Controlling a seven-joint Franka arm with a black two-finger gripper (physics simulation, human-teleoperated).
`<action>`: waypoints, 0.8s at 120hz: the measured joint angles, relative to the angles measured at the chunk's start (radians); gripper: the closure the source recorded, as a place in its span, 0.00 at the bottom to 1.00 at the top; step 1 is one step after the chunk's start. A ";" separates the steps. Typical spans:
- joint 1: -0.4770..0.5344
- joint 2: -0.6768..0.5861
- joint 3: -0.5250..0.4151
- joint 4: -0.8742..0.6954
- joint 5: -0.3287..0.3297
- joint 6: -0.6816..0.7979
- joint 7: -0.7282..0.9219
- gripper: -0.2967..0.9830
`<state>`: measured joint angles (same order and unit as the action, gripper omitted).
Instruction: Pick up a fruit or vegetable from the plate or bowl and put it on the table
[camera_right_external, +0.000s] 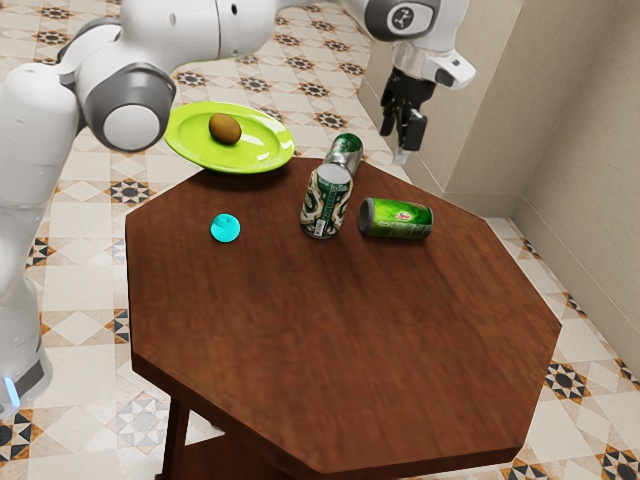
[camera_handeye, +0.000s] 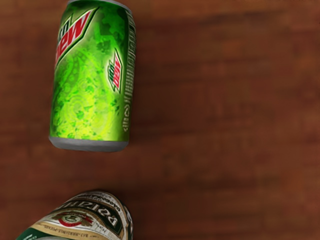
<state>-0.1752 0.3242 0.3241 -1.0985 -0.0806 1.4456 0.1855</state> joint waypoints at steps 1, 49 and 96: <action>0.000 0.000 0.000 0.000 -0.001 0.000 -0.001 0.23; -0.017 -0.033 -0.023 -0.002 0.025 -0.042 -0.018 0.23; 0.346 -0.131 0.263 -0.173 0.094 -0.109 0.125 0.23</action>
<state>0.1705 0.1935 0.5869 -1.2714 0.0139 1.3367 0.3110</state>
